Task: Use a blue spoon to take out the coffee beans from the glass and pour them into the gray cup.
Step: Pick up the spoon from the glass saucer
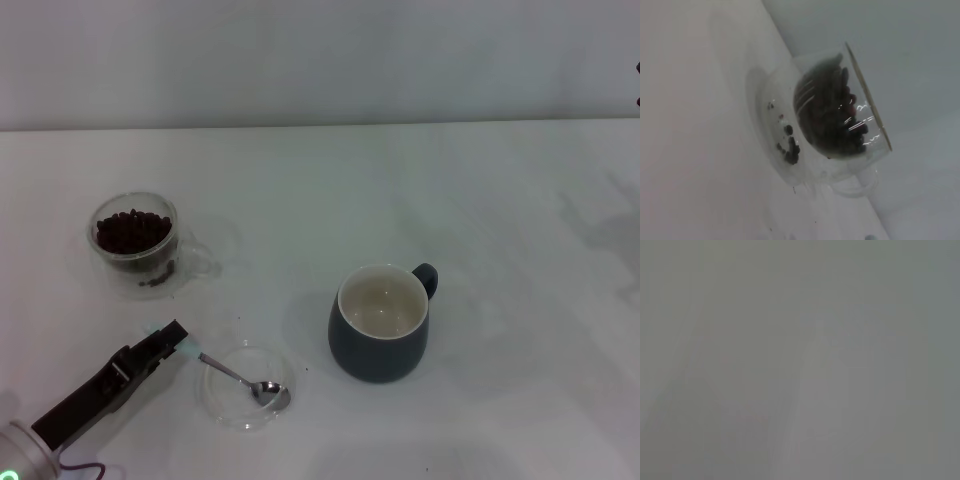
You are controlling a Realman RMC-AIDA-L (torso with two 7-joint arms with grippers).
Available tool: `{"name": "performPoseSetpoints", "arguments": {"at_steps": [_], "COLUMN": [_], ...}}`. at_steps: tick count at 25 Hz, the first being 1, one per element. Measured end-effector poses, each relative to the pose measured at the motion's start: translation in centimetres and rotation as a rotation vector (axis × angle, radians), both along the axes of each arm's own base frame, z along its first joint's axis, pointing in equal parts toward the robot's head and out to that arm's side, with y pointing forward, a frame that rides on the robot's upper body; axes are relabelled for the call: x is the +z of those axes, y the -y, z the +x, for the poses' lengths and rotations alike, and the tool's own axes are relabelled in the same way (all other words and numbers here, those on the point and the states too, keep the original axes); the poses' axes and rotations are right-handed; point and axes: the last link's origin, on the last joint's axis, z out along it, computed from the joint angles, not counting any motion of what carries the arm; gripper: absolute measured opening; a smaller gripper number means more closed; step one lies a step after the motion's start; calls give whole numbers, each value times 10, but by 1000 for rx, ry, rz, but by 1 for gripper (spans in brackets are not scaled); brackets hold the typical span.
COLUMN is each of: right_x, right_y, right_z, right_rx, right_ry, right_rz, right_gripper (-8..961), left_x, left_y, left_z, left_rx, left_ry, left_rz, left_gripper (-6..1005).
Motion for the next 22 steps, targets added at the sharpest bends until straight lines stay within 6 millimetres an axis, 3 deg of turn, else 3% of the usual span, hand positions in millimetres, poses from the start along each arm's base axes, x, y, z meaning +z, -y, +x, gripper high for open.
{"name": "performPoseSetpoints", "arguments": {"at_steps": [3,11,22], "right_x": [-1,-3,-3], "right_y": [1,2,2], "right_z": [-1,-2,-2], "right_rx": [7,10,9], "right_ry": [-3,-7,-7], "right_rz": [1,-1,0], "right_gripper": [803,804,803], "left_x": [0,1,6], "left_y": [-1,-2,-3], "left_z": [0,-1,-2], "left_rx": [6,3,-20], "left_ry": [1,-2,-18], "left_rz": [-6,-1,22], "left_gripper": [332,167,134]}}
